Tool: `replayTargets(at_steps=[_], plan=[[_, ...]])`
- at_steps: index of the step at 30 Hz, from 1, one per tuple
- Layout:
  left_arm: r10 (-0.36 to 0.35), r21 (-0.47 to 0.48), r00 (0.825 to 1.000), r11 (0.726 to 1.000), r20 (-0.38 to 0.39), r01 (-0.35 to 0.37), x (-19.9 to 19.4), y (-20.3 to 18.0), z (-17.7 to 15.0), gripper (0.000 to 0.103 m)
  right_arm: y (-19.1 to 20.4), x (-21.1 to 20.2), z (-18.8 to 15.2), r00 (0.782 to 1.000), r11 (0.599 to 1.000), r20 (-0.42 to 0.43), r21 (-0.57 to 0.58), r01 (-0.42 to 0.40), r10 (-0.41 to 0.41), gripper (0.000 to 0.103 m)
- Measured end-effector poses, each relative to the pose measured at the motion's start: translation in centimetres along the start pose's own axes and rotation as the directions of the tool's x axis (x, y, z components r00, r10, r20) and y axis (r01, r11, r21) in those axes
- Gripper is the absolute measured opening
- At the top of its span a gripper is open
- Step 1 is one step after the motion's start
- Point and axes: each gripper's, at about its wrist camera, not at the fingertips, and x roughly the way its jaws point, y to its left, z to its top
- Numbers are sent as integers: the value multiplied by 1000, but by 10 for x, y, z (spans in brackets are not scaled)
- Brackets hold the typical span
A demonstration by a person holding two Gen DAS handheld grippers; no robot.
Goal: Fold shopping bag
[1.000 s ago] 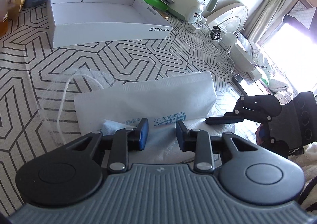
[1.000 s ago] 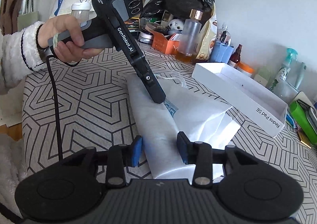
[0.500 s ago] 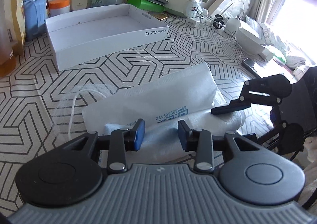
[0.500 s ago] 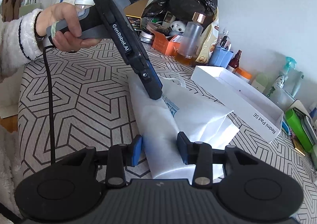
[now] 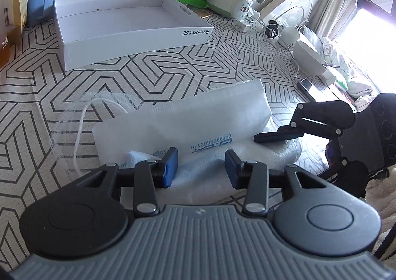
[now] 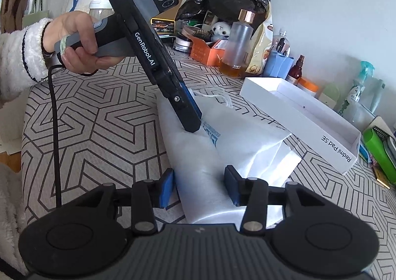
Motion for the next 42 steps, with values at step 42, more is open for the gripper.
replayTargets(at_steps=[42], plan=[[34,307,999,951,-26,-25,-19,-58,-2,45,-126,26,-34,827,476,96,779,-409,553,40]])
